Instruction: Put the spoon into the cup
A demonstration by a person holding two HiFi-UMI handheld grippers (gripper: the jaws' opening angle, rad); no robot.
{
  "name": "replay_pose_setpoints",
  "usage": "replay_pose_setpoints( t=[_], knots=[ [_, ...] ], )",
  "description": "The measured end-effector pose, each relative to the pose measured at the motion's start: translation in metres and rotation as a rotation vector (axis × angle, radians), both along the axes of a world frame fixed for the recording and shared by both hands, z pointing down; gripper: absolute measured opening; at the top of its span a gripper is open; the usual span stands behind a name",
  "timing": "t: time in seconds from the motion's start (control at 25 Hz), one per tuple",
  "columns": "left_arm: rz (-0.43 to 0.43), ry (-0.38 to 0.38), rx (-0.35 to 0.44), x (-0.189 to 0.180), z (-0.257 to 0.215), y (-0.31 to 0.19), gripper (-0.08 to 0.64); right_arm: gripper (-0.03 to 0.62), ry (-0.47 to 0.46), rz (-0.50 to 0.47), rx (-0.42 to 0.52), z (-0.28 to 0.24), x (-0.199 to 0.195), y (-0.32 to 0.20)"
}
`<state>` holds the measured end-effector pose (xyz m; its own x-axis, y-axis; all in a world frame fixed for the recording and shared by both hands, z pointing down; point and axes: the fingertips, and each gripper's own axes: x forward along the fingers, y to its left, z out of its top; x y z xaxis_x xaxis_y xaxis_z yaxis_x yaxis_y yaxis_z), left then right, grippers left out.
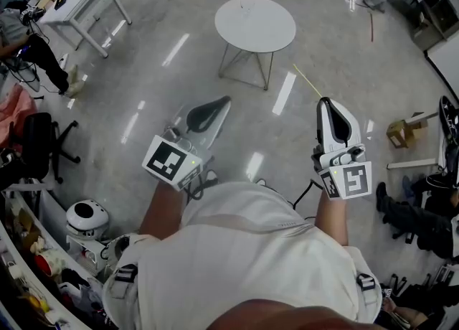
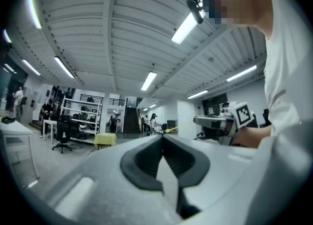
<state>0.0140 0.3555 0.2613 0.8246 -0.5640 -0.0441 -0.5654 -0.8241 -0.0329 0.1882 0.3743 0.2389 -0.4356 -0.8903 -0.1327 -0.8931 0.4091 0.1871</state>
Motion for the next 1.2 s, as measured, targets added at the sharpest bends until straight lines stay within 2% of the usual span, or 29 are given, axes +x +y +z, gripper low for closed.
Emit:
replay_pose_setpoints(
  t=[0.12,0.24,0.36,0.68,0.96,1.08,1.2],
  knots=[
    [-0.003,0.002,-0.005,-0.012,0.002,-0.001,0.002,0.011,-0.015,0.003,-0.002,0.000,-0.009,-0.003],
    [-0.007,0.001,-0.007,-0.022,0.004,-0.005,0.002,0.011,-0.078,-0.004,0.002,-0.001,-0.013,-0.008],
    [-0.011,-0.003,-0.013,-0.036,0.006,-0.010,0.002,0.011,-0.084,-0.002,-0.001,0.000,-0.024,-0.014],
    [-0.006,-0.018,-0.011,-0.101,0.006,-0.025,0.002,0.011,-0.088,-0.014,-0.003,0.004,-0.093,-0.036],
    [-0.019,-0.019,-0.048,-0.148,0.034,-0.049,0.002,0.011,-0.052,-0.013,-0.027,0.022,-0.147,-0.063],
    [0.011,-0.007,-0.072,-0.150,0.048,-0.058,0.002,0.011,-0.032,0.006,-0.056,0.031,-0.148,-0.073],
    [0.004,-0.006,-0.099,-0.147,0.060,-0.078,0.002,0.011,-0.030,0.026,-0.080,0.040,-0.136,-0.090]
  ],
)
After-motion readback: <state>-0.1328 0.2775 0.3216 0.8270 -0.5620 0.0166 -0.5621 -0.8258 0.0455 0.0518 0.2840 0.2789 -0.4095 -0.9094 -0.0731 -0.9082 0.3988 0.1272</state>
